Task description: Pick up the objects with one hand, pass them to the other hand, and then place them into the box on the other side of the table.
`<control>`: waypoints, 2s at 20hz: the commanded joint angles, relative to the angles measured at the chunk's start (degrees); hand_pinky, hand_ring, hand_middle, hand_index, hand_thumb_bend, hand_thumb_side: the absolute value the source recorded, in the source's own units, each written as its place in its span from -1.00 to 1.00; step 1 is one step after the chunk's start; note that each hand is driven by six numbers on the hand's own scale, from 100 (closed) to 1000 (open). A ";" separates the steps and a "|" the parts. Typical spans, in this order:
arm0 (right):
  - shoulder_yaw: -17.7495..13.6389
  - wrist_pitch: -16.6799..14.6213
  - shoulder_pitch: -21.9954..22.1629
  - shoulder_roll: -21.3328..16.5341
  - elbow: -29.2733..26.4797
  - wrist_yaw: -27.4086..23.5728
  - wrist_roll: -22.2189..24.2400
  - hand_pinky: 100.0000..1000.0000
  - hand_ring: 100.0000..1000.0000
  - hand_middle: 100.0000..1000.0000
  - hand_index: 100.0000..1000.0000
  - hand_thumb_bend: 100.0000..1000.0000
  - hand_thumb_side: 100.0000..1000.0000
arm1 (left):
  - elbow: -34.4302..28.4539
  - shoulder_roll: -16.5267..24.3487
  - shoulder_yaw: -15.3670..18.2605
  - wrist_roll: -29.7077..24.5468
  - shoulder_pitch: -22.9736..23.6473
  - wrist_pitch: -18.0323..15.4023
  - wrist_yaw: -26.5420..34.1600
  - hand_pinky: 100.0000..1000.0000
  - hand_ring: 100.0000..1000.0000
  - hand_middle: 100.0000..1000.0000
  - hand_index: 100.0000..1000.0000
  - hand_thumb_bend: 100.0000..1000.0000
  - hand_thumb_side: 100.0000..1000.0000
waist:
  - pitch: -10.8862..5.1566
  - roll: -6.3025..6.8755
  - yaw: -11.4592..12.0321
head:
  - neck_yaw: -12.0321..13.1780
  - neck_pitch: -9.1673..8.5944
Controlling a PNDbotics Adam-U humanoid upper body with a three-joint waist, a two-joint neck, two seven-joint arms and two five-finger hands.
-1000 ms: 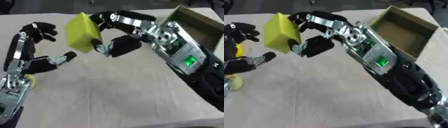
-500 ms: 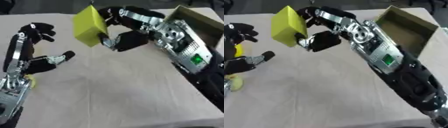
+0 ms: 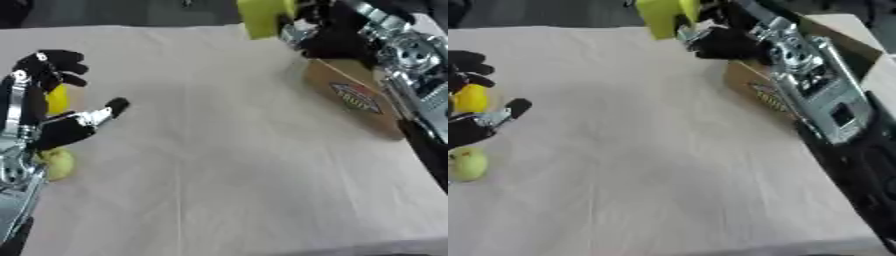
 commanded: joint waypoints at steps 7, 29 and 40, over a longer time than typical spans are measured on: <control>-10.83 3.99 7.61 -9.07 -0.39 -7.91 -16.79 1.00 0.68 -0.20 0.23 -1.00 -0.66 | -3.37 4.52 4.11 3.81 2.17 1.11 -0.89 0.02 0.14 -0.15 0.23 0.55 -0.97 | -0.77 0.52 -0.21 | -3.24 -1.48; -9.89 3.54 12.87 -14.51 19.56 3.63 -16.44 1.00 0.72 -0.01 0.45 -1.00 -0.77 | -7.68 8.11 9.08 12.05 7.00 2.91 -1.71 0.07 0.17 -0.12 0.26 0.54 -0.85 | -0.45 0.03 1.65 | -3.41 -3.38; -9.07 1.94 12.50 -15.28 21.75 13.20 -10.28 1.00 1.00 0.80 0.98 -1.00 -0.65 | -7.66 8.33 9.46 13.24 7.36 3.29 -2.05 0.07 0.17 -0.12 0.26 0.55 -0.84 | -0.33 -0.17 1.90 | -3.14 -3.02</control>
